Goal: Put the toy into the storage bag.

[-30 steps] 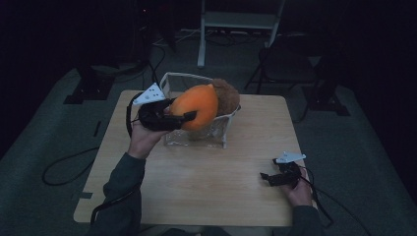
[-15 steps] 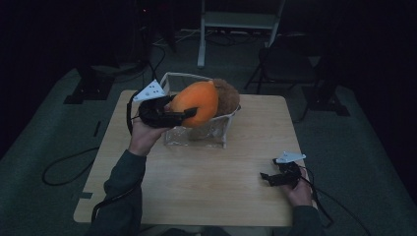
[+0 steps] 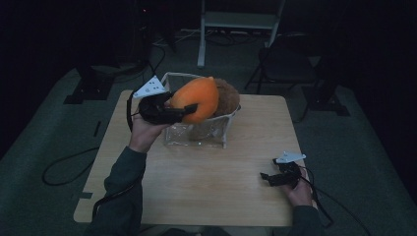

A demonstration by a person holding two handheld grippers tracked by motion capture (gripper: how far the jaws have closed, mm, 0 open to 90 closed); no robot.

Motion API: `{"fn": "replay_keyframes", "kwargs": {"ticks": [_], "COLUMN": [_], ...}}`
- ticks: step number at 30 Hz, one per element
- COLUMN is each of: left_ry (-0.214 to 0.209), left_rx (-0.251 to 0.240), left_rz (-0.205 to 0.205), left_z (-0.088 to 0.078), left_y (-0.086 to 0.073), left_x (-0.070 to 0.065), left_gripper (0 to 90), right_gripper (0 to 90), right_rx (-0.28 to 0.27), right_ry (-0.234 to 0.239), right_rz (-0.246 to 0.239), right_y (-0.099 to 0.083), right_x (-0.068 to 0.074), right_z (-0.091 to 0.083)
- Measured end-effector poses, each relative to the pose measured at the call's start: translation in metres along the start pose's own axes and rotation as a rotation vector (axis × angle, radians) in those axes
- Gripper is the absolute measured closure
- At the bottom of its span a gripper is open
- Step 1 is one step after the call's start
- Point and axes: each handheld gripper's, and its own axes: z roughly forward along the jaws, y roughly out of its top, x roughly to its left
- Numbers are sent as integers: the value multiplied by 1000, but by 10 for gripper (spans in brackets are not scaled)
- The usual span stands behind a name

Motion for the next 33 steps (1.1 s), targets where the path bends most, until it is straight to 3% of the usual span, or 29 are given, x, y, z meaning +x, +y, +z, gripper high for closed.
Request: {"fn": "replay_keyframes", "kwargs": {"ticks": [33], "left_ry": [61], "left_rx": [-24], "left_rz": [13], "left_z": [0], "left_y": [16], "left_x": [20], "left_gripper": [326], "right_gripper": [125], "right_rx": [0], "right_ry": [0], "right_rz": [0], "right_y": [0], "right_x": [0], "right_z": [0]}}
